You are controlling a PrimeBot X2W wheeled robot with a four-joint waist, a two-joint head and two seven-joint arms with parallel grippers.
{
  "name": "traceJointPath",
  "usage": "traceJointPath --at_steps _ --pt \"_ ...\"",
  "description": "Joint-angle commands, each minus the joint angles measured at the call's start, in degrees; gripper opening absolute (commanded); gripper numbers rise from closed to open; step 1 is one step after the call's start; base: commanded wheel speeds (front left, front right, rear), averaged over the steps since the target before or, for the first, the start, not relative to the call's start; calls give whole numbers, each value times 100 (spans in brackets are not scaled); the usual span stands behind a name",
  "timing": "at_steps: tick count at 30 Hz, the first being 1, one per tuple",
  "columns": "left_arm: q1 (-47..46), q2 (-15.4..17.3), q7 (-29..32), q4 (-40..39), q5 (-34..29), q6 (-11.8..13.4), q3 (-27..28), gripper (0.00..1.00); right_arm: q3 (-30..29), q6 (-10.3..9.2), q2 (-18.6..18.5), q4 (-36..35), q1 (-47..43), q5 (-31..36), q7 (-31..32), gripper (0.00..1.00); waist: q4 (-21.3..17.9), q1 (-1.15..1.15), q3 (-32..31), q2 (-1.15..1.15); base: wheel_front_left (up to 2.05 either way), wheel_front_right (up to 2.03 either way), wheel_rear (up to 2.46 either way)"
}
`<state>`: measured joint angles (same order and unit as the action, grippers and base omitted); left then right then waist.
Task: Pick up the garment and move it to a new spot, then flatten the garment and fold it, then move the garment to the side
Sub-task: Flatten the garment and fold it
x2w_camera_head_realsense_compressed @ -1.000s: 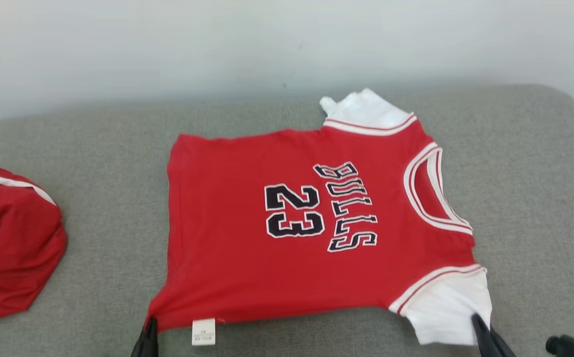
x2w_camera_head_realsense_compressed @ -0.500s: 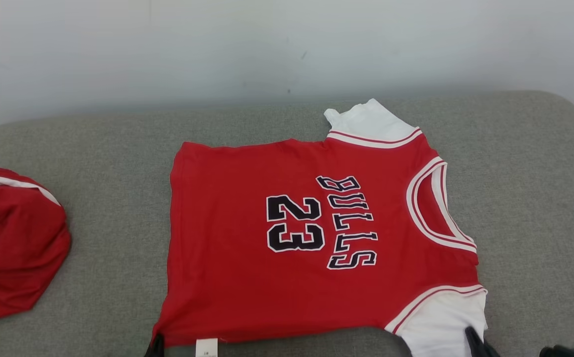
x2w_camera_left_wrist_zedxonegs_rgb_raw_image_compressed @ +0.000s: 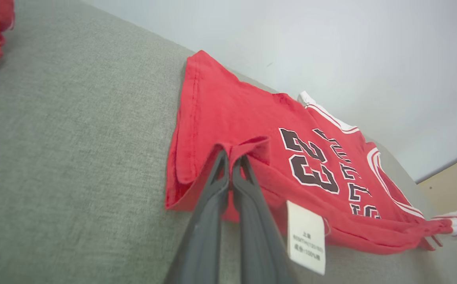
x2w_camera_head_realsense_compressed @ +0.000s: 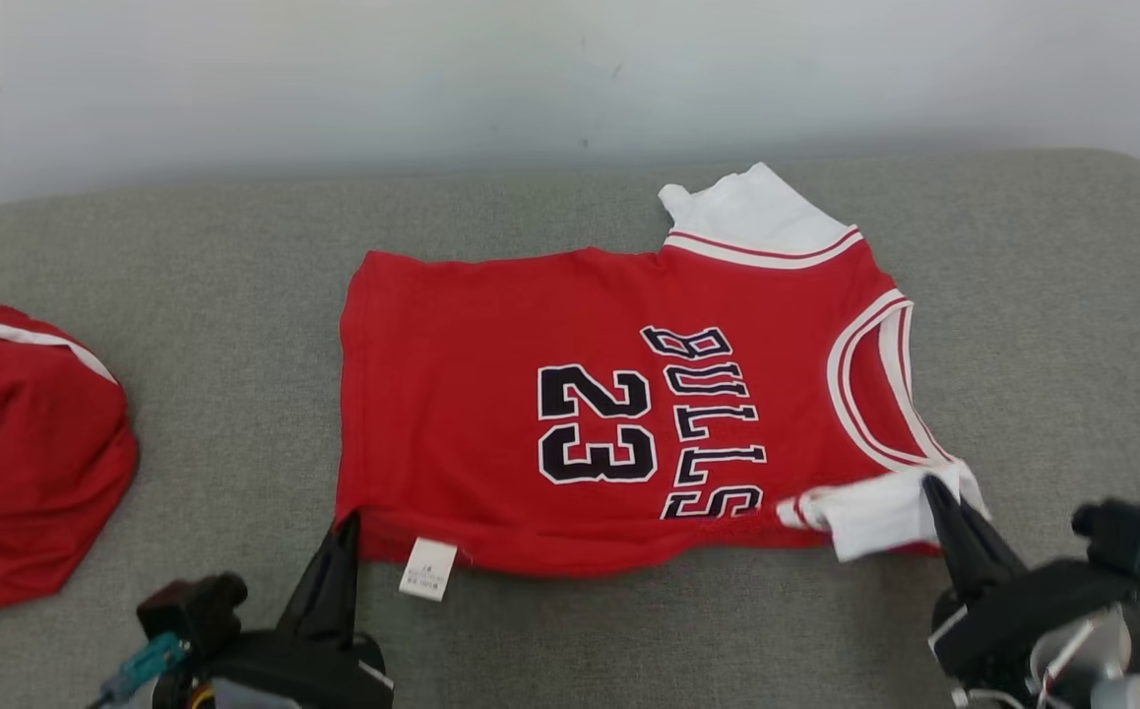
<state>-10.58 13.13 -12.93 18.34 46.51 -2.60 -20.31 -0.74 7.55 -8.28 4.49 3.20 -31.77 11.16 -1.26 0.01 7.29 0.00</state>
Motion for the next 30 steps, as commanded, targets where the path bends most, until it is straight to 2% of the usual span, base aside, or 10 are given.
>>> traceJointPath --at_steps 1,7,14,15,16,17,22,30 --pt "-240 0 34 93 -63 -34 -31 0 25 -14 -61 136 269 -2 55 0 57 -1 123 0 0 0 0" --pt "-917 -44 99 615 -143 -103 -77 0 199 -14 -131 936 1251 150 22 0 95 -1 321 0 0 0 0" --pt "-1457 -59 57 1178 -317 -182 -185 0 293 -14 -177 2014 2249 266 -314 1 124 -1 473 0 0 0 0" --pt "-1512 -56 20 1233 -380 -183 -214 13 319 -14 -186 2133 2341 295 -407 69 132 -1 479 0 0 0 0" --pt "-1552 -53 -12 1293 -428 -188 -263 64 362 -14 -197 2259 2407 327 -475 100 140 -1 478 0 0 0 0" --pt "-1596 -61 -43 1344 -477 -206 -278 100 412 -14 -222 2367 2462 366 -569 100 147 -1 477 0 0 0 0" --pt "-1620 -125 -177 1531 -535 -272 -183 100 620 -14 -404 2714 2446 402 -1058 100 158 -1 388 0 0 0 0" --pt "-1118 -105 -230 1437 -695 -305 -74 100 817 -14 -782 2736 1954 327 -1473 100 104 -1 237 0 0 0 0"
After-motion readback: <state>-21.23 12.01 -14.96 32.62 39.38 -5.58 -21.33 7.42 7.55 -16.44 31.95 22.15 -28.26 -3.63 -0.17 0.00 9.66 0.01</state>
